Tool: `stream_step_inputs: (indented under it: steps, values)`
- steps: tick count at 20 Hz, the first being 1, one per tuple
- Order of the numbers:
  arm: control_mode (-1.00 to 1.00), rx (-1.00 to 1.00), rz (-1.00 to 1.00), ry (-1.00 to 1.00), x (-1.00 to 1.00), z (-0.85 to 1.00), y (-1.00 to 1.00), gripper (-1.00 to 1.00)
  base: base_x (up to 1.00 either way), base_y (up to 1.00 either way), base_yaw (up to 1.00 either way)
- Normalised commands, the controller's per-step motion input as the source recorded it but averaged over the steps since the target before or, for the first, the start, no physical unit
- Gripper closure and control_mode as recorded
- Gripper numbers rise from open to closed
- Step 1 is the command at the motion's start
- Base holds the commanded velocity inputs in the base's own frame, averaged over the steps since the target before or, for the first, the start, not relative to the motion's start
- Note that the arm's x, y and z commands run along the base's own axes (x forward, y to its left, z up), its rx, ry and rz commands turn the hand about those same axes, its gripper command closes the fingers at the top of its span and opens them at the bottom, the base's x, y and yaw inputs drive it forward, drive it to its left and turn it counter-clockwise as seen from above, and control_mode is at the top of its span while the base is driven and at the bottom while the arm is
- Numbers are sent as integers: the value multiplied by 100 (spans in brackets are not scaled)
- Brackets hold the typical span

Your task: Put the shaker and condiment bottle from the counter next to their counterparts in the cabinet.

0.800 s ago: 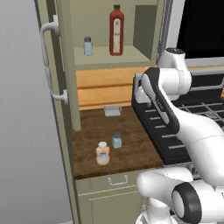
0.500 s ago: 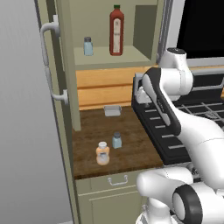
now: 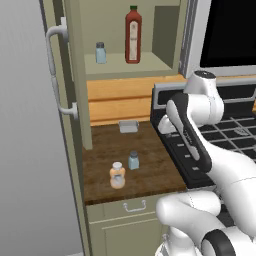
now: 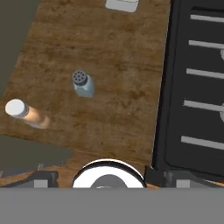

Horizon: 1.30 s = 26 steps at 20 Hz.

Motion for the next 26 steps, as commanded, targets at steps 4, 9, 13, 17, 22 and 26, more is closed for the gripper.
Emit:
stream_step_inputs:
  steps: [4, 9, 13, 17, 22, 26]
  values:
    - [-100, -1, 35, -2, 38, -83, -3, -100, 0, 0, 0]
    - [-100, -3, 32, -4, 13, -35, -20, -100, 0, 0, 0]
    - [-100, 5, 18, -9, 8, -14, -9, -100, 0, 0, 0]
    - [-100, 35, 25, -9, 29, -16, -24, -100, 0, 0, 0]
    - [-100, 14, 21, -14, 2, 0, -16, -100, 0, 0, 0]
    - [-100, 15, 37, -14, 0, 0, 0, -100, 0, 0, 0]
